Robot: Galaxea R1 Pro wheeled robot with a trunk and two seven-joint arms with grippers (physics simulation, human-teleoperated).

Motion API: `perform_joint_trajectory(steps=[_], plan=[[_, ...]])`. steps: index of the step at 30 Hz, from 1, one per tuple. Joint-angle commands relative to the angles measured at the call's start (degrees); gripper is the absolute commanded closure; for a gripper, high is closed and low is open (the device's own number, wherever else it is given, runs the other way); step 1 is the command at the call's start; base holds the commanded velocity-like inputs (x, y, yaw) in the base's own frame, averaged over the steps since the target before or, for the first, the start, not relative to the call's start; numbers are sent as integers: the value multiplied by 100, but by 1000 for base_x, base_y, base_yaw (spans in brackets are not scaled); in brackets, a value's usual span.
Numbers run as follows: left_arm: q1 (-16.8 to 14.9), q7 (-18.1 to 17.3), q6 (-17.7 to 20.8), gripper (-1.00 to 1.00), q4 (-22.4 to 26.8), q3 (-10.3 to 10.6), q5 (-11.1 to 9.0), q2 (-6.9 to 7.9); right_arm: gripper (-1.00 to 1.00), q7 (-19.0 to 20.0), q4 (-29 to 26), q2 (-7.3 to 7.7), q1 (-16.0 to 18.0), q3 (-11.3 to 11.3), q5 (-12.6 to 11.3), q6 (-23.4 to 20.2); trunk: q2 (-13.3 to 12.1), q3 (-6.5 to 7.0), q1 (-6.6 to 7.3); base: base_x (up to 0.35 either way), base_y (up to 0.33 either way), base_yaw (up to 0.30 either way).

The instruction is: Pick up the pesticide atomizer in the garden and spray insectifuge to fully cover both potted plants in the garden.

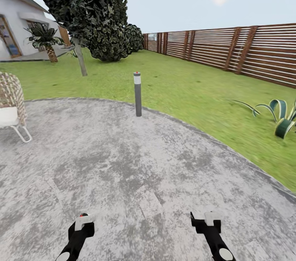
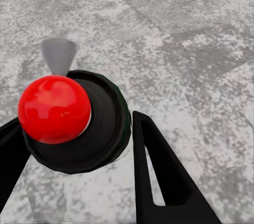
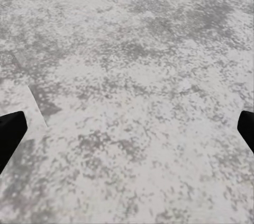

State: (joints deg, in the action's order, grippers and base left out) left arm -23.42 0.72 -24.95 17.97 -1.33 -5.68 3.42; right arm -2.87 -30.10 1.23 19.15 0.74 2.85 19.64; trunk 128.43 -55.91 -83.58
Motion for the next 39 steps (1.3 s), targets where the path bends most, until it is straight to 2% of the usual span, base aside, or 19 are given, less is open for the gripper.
perform_joint_trajectory(steps=[1,9,14,22,39], plan=[[-5,-4,-18,100,-9,14,-56,0,-100,-17,2,0,1,5,31,14,2,-5,1,0,0,278],[-5,-10,-12,100,-5,10,-56,0,-100,-11,12,4,1,5,31,14,2,-9,1,77,0,278],[-5,-11,-9,100,-4,8,-62,0,-100,-18,13,12,1,18,24,27,2,-22,1,317,0,245],[-5,-11,-9,100,-4,9,-63,1,-100,-10,20,19,1,8,31,30,2,-24,1,339,-13,33],[-5,-11,-9,100,-4,9,-65,0,-100,-20,29,8,1,5,40,32,2,60,1,340,-97,197]])
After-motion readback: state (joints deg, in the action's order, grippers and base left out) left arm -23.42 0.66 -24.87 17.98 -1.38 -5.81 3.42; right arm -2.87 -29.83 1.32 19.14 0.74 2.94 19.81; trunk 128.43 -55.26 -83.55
